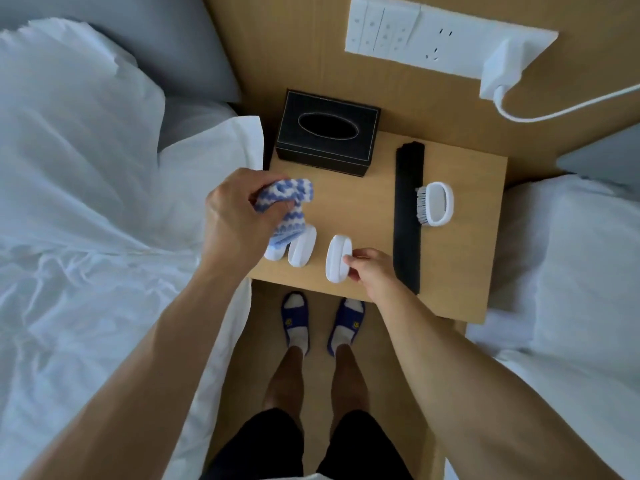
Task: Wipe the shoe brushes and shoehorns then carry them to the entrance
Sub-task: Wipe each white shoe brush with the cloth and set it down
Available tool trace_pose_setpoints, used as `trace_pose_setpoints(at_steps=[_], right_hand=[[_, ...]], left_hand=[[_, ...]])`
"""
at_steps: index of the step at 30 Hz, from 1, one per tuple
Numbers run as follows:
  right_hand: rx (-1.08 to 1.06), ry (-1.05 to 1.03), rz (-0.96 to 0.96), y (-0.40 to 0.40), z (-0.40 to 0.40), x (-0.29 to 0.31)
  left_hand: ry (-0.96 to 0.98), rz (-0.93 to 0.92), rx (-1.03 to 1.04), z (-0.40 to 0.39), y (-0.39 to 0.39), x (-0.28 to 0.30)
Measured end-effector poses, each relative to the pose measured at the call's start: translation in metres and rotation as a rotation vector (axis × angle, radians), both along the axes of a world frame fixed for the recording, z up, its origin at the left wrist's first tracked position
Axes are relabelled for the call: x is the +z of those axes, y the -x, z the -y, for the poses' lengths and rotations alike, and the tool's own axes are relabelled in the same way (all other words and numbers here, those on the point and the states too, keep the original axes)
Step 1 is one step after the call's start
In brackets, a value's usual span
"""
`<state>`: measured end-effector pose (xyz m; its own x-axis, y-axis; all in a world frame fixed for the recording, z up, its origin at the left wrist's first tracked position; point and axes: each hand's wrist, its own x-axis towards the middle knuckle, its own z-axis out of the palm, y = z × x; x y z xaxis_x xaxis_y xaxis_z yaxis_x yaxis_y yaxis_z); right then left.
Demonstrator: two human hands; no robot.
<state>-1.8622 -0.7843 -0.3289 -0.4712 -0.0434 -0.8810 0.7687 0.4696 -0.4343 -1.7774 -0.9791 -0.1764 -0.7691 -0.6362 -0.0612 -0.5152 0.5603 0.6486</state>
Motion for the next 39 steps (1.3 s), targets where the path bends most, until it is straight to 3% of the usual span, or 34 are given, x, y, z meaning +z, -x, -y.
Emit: trace_pose_setpoints(at_steps=[9, 19, 21, 24, 28, 33, 39], right_hand=[[0.175, -0.128, -0.082, 0.004, 0.018, -0.044], [0.282, -0.231, -0.177, 0.017, 0.01, -0.033], [0.319, -0.242, -0.26, 0.026, 0.003, -0.022], [0.324, -0.31, -0.544, 0.049, -0.016, 0.001], [0.134, -0.507, -0.816, 0.096, -0.047, 0.019], [0.25, -0.673, -0.622, 0.146, -0.073, 0.006], [0.281, -0.503, -0.479, 0.16, -0.079, -0.012]], left_hand=[[-0.037, 0.019, 0.001, 0.007, -0.001, -0.018], [-0.083, -0.006, -0.002, -0.004, 0.017, -0.02], [-0.102, -0.021, 0.0, -0.008, 0.022, -0.018], [-0.128, -0.037, -0.001, -0.016, 0.029, -0.015], [-0.142, -0.061, -0.01, -0.024, 0.034, -0.01], [-0.122, -0.061, -0.025, -0.034, 0.029, -0.011], [-0.113, -0.028, 0.002, -0.039, 0.018, -0.005]])
